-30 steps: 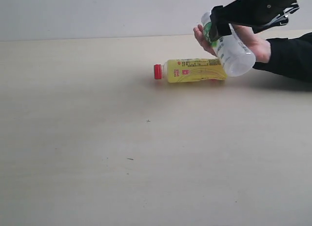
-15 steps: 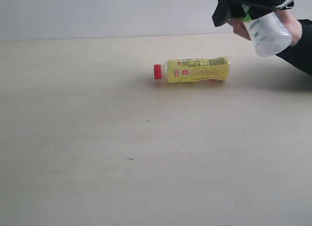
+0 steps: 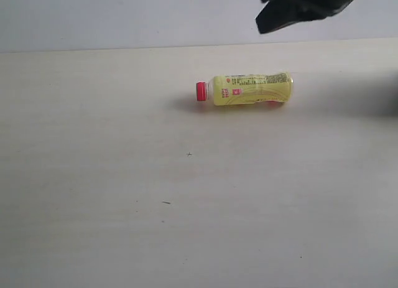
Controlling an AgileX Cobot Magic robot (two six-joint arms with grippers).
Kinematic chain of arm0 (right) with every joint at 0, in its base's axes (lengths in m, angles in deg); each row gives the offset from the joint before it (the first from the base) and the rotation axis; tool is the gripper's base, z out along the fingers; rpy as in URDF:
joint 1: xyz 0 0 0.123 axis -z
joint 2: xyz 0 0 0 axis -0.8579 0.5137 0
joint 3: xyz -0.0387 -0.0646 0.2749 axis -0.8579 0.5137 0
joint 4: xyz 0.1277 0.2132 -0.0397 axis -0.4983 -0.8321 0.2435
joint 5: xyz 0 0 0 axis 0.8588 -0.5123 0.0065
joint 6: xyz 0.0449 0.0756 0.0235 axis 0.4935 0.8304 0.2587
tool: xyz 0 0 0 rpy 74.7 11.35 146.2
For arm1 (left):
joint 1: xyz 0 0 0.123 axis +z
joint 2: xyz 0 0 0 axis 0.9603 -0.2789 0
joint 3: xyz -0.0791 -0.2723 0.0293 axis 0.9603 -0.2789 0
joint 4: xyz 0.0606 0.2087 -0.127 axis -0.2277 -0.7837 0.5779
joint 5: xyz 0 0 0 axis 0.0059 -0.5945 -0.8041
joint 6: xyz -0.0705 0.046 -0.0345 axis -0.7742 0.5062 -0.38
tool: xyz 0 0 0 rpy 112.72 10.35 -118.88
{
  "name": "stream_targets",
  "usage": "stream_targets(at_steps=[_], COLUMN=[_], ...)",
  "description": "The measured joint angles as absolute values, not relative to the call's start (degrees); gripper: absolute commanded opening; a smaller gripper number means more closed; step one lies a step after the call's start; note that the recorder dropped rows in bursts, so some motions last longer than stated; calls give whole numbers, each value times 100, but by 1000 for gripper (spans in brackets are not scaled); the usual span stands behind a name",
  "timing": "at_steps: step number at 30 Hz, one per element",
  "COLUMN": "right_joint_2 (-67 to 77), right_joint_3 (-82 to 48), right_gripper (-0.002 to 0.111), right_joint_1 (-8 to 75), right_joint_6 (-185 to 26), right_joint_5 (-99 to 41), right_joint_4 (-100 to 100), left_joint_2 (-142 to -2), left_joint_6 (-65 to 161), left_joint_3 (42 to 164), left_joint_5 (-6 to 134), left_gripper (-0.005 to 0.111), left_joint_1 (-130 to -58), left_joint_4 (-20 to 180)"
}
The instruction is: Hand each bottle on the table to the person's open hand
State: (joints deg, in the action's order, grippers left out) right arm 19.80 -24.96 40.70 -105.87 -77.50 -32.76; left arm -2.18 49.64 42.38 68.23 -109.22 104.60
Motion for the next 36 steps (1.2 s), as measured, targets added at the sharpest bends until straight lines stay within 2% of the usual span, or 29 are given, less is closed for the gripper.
stream_targets(at_steps=[5, 9, 17, 22, 29, 36], right_joint_2=[2002, 2230, 3114, 3385, 2947, 1987], right_joint_3=[-1767, -1537, -1502, -1117, 137, 1542], right_gripper=[0, 0, 0, 0, 0, 0], right_joint_1=[3391, 2983, 2798, 2516, 1737, 1496], right_joint_6=[-10629, -10633, -10541, -10528, -10528, -10528], right_joint_5=[-6845, -6693, -6648, -5618, -4102, -3202], right_joint_4=[-3253, -3132, -2842, -2806, -2816, -2828], left_joint_2=[-218, -218, -218, -218, -218, -218], left_joint_6=[4964, 4964, 4964, 4964, 4964, 4964], left_joint_3=[4238, 4238, 4238, 4238, 4238, 4238], left_joint_5=[6823, 6823, 6823, 6823, 6823, 6823], left_gripper=[0, 0, 0, 0, 0, 0], left_joint_1=[-10922, -10922, -10922, -10922, -10922, -10922], left_joint_4=[10460, 10460, 10460, 10460, 10460, 10460])
